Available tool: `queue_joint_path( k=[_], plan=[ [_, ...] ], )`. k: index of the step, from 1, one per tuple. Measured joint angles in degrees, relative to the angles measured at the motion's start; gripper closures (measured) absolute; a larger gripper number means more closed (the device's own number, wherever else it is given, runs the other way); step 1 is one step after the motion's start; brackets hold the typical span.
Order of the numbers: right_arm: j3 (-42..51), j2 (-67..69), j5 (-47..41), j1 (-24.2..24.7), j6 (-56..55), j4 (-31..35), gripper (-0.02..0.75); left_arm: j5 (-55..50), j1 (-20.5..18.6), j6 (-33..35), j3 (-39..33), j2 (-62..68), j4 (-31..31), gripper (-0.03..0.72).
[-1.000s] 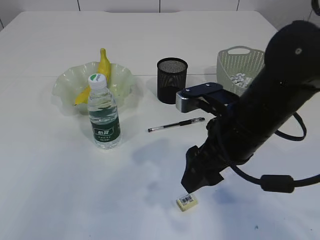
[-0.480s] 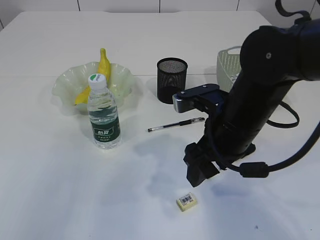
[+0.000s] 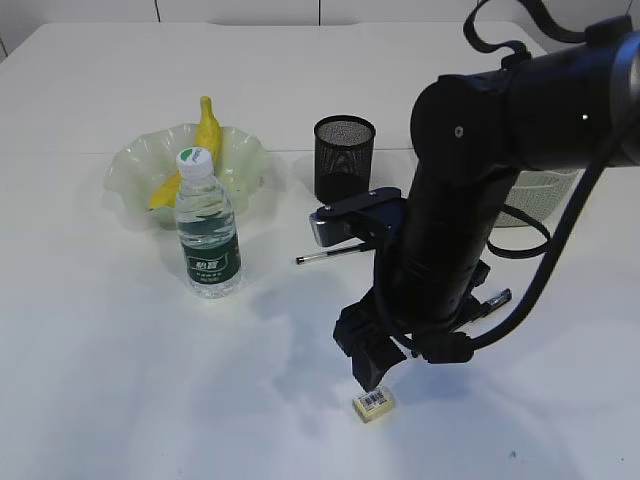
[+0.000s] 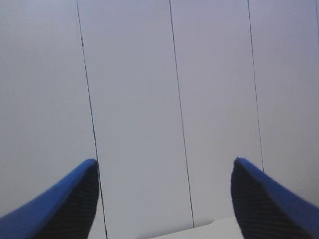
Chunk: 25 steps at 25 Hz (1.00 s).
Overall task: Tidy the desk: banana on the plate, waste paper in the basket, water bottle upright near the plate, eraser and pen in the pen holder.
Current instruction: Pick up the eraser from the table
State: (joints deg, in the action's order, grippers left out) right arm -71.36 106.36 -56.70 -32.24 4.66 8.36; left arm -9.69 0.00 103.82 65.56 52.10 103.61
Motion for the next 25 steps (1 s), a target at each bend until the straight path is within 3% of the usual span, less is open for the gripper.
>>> queue_joint_path(
  k=[12,25],
  plan=[
    [-0.85,4.72,-1.17,-0.71,-3.02,-1.44,0.154,0.00,0.00,0.00,0.00,0.00,0.00,0.099],
    [-4.48,7.78,-0.62,-2.54,-3.36,1.51,0.154,0.00,0.00,0.00,0.00,0.00,0.00,0.099]
  ],
)
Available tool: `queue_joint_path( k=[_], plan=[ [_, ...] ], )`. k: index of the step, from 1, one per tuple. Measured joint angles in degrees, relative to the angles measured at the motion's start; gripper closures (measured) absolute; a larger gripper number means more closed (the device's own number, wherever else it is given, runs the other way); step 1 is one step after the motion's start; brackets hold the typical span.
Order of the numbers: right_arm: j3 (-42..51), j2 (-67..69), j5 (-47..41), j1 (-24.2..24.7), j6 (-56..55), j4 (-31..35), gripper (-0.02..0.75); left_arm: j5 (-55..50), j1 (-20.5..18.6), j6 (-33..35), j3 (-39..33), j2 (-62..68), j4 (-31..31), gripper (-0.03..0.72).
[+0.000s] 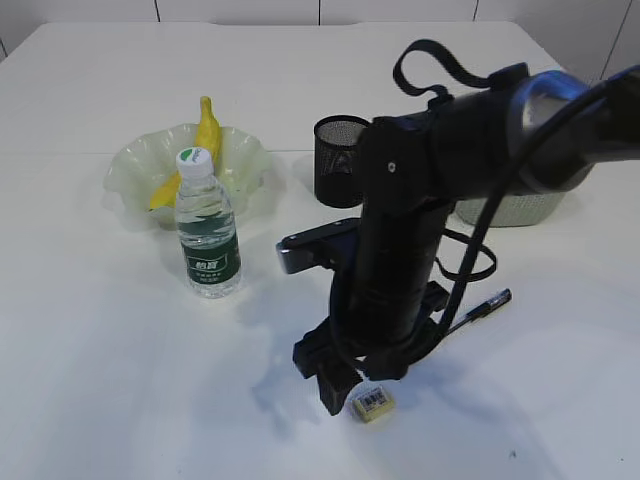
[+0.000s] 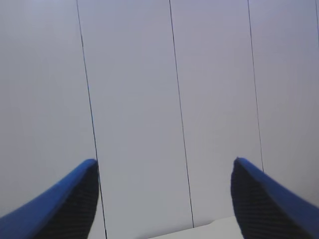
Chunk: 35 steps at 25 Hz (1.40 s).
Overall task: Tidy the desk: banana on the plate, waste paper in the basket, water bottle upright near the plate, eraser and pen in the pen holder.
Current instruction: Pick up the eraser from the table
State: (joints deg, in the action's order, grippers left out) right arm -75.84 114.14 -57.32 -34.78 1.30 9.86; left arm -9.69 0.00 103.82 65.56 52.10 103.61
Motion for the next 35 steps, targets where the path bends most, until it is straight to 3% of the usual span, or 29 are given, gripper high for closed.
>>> queue_joint_path(
  k=[6,12,17,35],
  plan=[
    [-2.40,1.95,-0.51,-3.01,-1.30,-1.57,0.154,0.00,0.00,0.00,0.00,0.00,0.02,0.099],
    [-2.40,1.95,-1.23,-2.99,-3.42,-5.13,0.154,0.00,0.00,0.00,0.00,0.00,0.02,0.099],
    [-2.50,2.08,-2.35,-2.99,-5.21,-5.79,0.154,0.28,-2.43,0.00,0.00,0.00,0.02,0.099],
    [-2.53,4.43,-2.62,-2.99,-7.55,-7.46,0.154,0.18,-2.43,0.00,0.00,0.00,0.02,0.099]
  ],
)
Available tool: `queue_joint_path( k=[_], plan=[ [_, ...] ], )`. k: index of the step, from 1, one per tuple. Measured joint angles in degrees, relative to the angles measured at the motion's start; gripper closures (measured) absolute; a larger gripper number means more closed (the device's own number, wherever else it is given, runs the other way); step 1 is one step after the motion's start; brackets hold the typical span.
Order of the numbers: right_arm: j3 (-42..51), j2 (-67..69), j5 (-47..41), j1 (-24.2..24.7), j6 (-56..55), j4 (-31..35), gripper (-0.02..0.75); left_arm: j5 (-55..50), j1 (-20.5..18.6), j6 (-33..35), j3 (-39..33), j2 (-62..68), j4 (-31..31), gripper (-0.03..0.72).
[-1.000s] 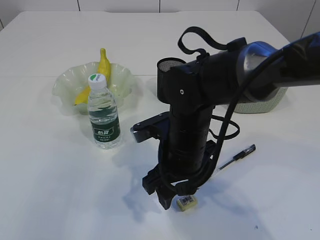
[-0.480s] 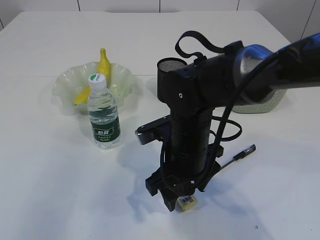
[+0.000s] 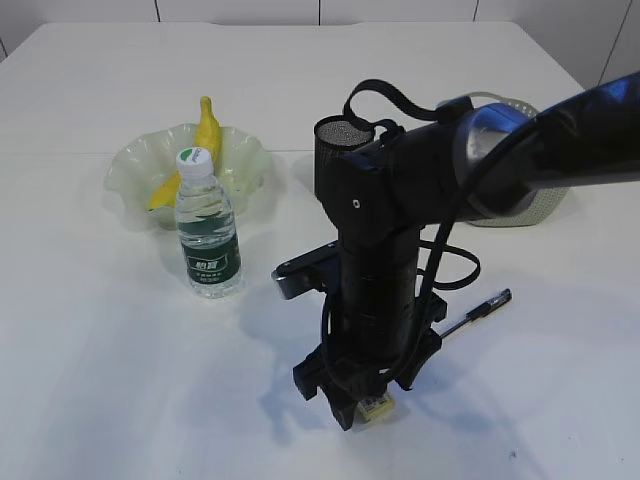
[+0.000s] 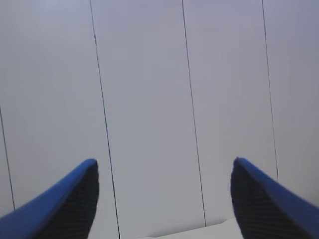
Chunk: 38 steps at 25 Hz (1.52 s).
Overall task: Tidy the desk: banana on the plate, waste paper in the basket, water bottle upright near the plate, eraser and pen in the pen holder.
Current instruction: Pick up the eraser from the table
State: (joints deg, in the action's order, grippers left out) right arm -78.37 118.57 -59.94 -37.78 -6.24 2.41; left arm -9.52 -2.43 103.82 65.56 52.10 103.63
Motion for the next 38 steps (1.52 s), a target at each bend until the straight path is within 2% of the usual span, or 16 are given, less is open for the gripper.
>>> queue_joint_path(
  k=[38],
  plan=[
    [-0.04,1.54,1.62,0.00,-0.45,0.00,0.153,0.00,0.00,0.00,0.00,0.00,0.00,0.099]
  ],
)
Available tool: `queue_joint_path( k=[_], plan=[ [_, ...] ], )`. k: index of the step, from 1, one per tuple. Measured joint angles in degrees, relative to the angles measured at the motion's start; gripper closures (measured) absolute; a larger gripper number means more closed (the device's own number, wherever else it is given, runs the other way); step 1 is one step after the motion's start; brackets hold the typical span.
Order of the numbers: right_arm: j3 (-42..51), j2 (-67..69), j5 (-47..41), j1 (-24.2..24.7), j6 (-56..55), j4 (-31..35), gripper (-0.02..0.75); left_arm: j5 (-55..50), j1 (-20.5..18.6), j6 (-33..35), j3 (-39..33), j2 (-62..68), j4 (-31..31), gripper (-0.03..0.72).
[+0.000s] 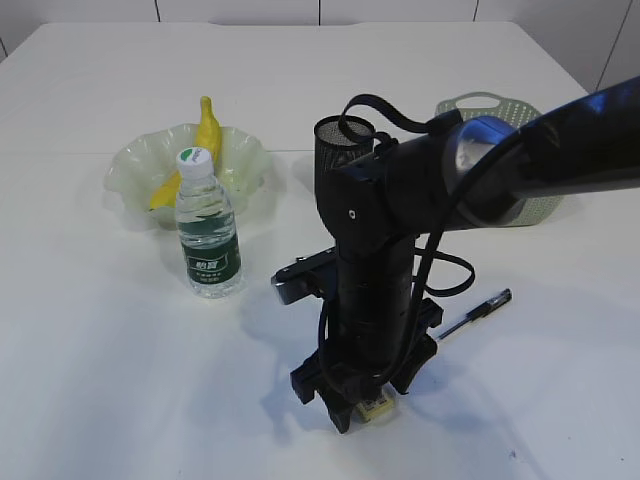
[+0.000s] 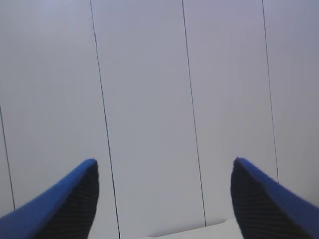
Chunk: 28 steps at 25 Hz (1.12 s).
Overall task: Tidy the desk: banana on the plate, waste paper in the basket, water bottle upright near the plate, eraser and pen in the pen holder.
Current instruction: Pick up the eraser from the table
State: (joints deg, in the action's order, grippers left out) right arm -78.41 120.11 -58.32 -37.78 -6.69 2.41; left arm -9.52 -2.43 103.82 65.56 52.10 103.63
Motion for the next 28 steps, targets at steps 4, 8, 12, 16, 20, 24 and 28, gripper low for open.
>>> queue_joint_path(
  k=[4,8,12,16,20,24,28],
  plan=[
    [0.00,0.00,0.00,0.00,0.00,0.00,0.153,0.00,0.00,0.00,0.00,0.00,0.00,0.099],
    [0.00,0.00,0.00,0.00,-0.37,0.00,0.154,0.00,0.00,0.00,0.00,0.00,0.00,0.099],
    [0.00,0.00,0.00,0.00,-0.75,0.00,0.180,0.00,0.00,0.00,0.00,0.00,0.00,0.099],
    [0.00,0.00,0.00,0.00,-0.83,0.00,0.246,0.00,0.00,0.00,0.00,0.00,0.00,0.099],
    [0.00,0.00,0.00,0.00,-0.87,0.00,0.268,0.00,0.00,0.00,0.00,0.00,0.00,0.099],
    [0.00,0.00,-0.19,0.00,-0.97,-0.52,0.270,0.00,0.00,0.00,0.00,0.00,0.00,0.099],
    [0.00,0.00,-0.61,0.00,-1.24,-0.80,0.271,0.00,0.00,0.00,0.00,0.00,0.00,0.099]
  ],
)
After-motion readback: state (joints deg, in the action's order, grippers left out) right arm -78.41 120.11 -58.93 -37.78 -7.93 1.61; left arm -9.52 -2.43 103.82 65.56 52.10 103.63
